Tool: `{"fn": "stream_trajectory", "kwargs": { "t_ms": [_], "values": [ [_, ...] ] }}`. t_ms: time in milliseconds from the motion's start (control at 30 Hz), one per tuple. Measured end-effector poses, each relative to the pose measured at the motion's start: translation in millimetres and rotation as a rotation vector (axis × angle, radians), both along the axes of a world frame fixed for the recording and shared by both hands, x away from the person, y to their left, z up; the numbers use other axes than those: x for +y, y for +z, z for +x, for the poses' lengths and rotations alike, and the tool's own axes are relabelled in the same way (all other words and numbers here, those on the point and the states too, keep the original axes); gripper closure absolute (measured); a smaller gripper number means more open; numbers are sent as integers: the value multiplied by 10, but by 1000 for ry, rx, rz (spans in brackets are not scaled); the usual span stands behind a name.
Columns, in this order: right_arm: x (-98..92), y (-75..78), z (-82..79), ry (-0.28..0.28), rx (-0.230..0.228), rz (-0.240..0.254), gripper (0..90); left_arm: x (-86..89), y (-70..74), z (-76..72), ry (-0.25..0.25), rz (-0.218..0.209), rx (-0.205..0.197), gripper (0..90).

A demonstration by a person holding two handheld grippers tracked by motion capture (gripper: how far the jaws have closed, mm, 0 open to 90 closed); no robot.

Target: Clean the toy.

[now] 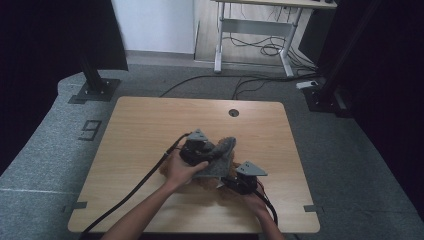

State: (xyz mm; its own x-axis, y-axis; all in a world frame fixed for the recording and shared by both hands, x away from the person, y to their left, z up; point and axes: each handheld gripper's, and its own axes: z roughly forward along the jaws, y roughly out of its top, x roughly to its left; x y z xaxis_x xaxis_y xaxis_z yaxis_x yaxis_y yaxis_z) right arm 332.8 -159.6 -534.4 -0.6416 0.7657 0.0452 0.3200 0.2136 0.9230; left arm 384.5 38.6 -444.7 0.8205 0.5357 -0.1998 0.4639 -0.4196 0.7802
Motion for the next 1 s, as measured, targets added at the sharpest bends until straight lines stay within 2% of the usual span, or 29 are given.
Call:
{"fn": "stream_trajectory", "kwargs": {
  "t_ms": [100, 267, 367, 500, 600, 667, 767, 900, 1000],
  "values": [
    [-15, -17, 8, 3, 19, -12, 528, -62, -92, -21, 8, 22, -25, 772],
    [-8, -17, -7, 15, 17, -13, 531, 65, -70, -97, 20, 58, -77, 775],
    [-18, -15, -5, 19, 22, -12, 531, 294, -87, -125, 60, 50, -91, 775],
    [-17, -13, -9, 22, 22, -15, 530, 726, -155, -117, 128, 50, -86, 775],
    [-8, -15, -6, 34, 22, -9, 530, 1061, -217, -103, 153, -24, -34, 777],
    [15, -19, -12, 36, 16, -16, 531, 1211, -222, -137, 170, -47, -38, 777],
    [9, -20, -12, 36, 24, -13, 531, 1395, -204, -185, 204, -50, -57, 776],
    [7, -24, -12, 36, 29, -6, 533, 1614, -263, -183, 252, -73, -31, 775],
    [2, -25, -12, 38, 32, -5, 532, 1689, -325, -187, 269, -93, -15, 775]
  ]
}}
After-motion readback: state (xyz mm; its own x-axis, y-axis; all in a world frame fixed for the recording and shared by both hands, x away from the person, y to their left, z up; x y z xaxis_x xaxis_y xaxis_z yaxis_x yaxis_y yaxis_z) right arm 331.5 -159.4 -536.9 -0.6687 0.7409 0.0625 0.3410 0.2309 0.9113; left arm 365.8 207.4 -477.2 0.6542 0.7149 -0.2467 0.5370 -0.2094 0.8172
